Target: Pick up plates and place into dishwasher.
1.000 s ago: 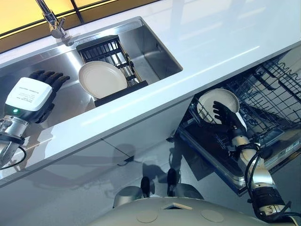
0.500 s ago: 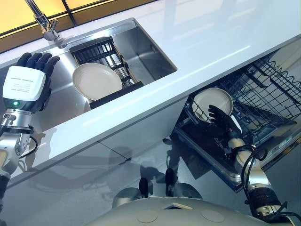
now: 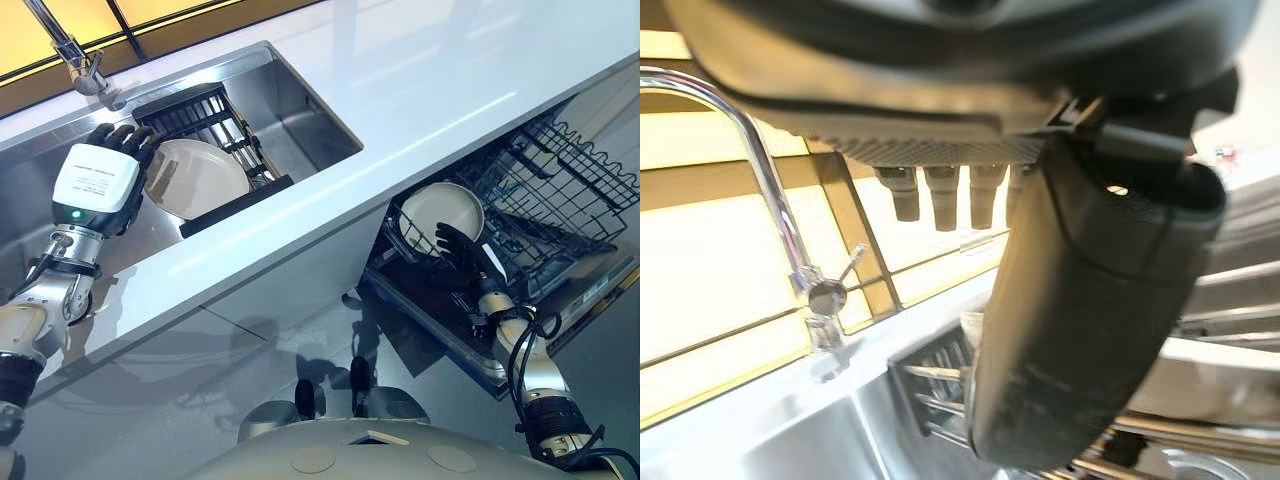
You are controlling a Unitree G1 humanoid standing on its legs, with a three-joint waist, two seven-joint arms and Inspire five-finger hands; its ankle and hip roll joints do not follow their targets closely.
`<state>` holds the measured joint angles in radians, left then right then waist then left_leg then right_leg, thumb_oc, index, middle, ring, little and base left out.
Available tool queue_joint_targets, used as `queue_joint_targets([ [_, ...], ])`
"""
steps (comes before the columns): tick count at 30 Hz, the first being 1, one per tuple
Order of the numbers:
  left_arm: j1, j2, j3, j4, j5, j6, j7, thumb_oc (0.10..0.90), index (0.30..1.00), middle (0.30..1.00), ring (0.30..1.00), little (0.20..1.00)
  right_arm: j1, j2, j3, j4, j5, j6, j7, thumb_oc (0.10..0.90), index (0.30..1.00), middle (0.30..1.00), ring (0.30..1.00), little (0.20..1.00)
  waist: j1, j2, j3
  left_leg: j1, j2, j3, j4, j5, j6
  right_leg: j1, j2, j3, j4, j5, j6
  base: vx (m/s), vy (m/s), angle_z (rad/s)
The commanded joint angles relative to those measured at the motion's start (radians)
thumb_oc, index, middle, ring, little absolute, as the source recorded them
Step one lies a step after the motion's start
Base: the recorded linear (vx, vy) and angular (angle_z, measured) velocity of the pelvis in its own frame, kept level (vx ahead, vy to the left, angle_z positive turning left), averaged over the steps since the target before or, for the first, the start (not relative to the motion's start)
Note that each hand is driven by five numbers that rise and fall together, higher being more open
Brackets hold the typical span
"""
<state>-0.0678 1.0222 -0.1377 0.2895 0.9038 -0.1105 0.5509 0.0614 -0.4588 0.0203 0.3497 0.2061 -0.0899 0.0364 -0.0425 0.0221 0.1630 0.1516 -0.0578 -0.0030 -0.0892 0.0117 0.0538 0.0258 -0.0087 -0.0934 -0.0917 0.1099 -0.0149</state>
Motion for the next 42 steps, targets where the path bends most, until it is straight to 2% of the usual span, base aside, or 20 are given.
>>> queue_joint_targets([
  [1,-0.173,0.04,0.015,0.038,0.003,0.056,0.034,0.8,0.9,0.9,0.9,0.9,-0.049,-0.036,0.022,-0.062,0.007,-0.066,0.003,0.8,0.9,0.9,0.9,0.9,-0.027,0.019,-0.014,-0.033,-0.04,0.041,0.002,-0.052,0.028,0.029,-0.001,-0.022,0.118,-0.167,0.09,0.0,0.0,0.0],
  [20,-0.218,0.068,-0.058,0.072,0.036,0.043,-0.018,0.8,0.9,0.9,0.9,0.9,-0.042,-0.047,0.031,-0.072,0.008,-0.079,0.003,0.8,0.9,0.9,0.9,0.9,-0.049,0.02,0.023,-0.037,-0.044,0.057,0.002,-0.05,0.04,0.0,0.002,0.01,0.141,-0.158,0.099,0.01,0.011,-0.05],
  [21,-0.218,0.068,-0.059,0.072,0.032,0.041,-0.014,0.649,0.771,0.771,0.771,0.749,-0.043,-0.047,0.033,-0.072,0.009,-0.079,0.003,0.8,0.9,0.9,0.9,0.9,-0.049,0.02,0.024,-0.037,-0.044,0.058,0.002,-0.05,0.041,0.0,0.003,0.011,0.14,-0.157,0.099,0.01,0.006,-0.03],
  [22,-0.22,0.068,-0.056,0.071,0.025,0.033,-0.001,0.38,0.54,0.54,0.54,0.48,-0.043,-0.048,0.034,-0.074,0.009,-0.079,0.002,0.8,0.9,0.9,0.9,0.9,-0.049,0.02,0.025,-0.036,-0.044,0.058,0.002,-0.051,0.041,0.0,0.003,0.012,0.14,-0.157,0.099,0.01,0.002,-0.04],
  [23,-0.225,0.069,-0.056,0.071,0.024,0.025,0.011,0.267,0.444,0.444,0.444,0.367,-0.044,-0.046,0.036,-0.074,0.007,-0.083,-0.003,0.8,0.9,0.9,0.9,0.9,-0.049,0.02,0.025,-0.035,-0.044,0.058,0.002,-0.051,0.041,0.001,0.003,0.012,0.14,-0.157,0.1,0.01,-0.001,-0.04],
  [24,-0.23,0.071,-0.056,0.07,0.024,0.02,0.024,0.1,0.3,0.3,0.3,0.2,-0.045,-0.046,0.035,-0.075,0.006,-0.09,-0.009,0.8,0.9,0.9,0.9,0.9,-0.049,0.02,0.026,-0.035,-0.044,0.058,0.002,-0.051,0.041,0.001,0.004,0.013,0.14,-0.157,0.1,0.01,-0.005,-0.03],
  [30,-0.219,0.105,-0.004,0.043,0.06,0.018,0.077,0.1,0.3,0.3,0.3,0.2,-0.063,-0.053,0.001,-0.128,0.035,-0.111,-0.037,0.8,0.9,0.9,0.9,0.9,-0.045,0.022,0.025,-0.031,-0.044,0.053,0.002,-0.054,0.041,0.009,0.007,0.016,0.133,-0.159,0.096,0.0,0.0,0.0],
  [35,-0.162,0.172,0.082,-0.002,0.124,-0.011,0.061,0.1,0.3,0.3,0.3,0.2,-0.07,-0.07,-0.053,-0.19,0.046,-0.114,-0.044,0.8,0.9,0.9,0.9,0.9,-0.037,0.028,0.019,-0.03,-0.044,0.048,0.002,-0.057,0.039,0.018,0.007,0.01,0.128,-0.163,0.092,-0.01,-0.015,0.0],
  [37,-0.116,0.201,0.13,-0.026,0.137,-0.032,0.041,0.119,0.316,0.316,0.316,0.219,-0.069,-0.084,-0.074,-0.212,0.056,-0.116,-0.047,0.8,0.9,0.9,0.9,0.9,-0.03,0.031,0.015,-0.028,-0.046,0.043,0.002,-0.057,0.038,0.023,0.007,0.005,0.125,-0.165,0.09,-0.02,-0.045,-0.02],
  [38,-0.093,0.213,0.149,-0.044,0.151,-0.058,0.014,0.158,0.349,0.349,0.349,0.258,-0.07,-0.09,-0.083,-0.223,0.06,-0.114,-0.048,0.8,0.9,0.9,0.9,0.9,-0.026,0.033,0.014,-0.027,-0.047,0.04,0.002,-0.057,0.038,0.026,0.008,0.002,0.124,-0.167,0.089,-0.02,-0.055,-0.02],
  [39,-0.07,0.226,0.165,-0.074,0.167,-0.055,-0.022,0.215,0.399,0.399,0.399,0.315,-0.069,-0.096,-0.092,-0.241,0.061,-0.108,-0.056,0.8,0.9,0.9,0.9,0.9,-0.022,0.035,0.012,-0.027,-0.048,0.037,0.002,-0.057,0.037,0.029,0.008,-0.001,0.123,-0.169,0.088,-0.02,-0.059,-0.01],
  [42,-0.026,0.241,0.197,-0.124,0.148,-0.054,-0.085,0.18,0.368,0.368,0.368,0.28,-0.072,-0.114,-0.102,-0.261,0.072,-0.107,-0.077,0.8,0.9,0.9,0.9,0.9,-0.014,0.037,0.007,-0.026,-0.05,0.03,0.003,-0.058,0.035,0.035,0.009,-0.011,0.12,-0.172,0.088,-0.03,-0.058,0.03],
])
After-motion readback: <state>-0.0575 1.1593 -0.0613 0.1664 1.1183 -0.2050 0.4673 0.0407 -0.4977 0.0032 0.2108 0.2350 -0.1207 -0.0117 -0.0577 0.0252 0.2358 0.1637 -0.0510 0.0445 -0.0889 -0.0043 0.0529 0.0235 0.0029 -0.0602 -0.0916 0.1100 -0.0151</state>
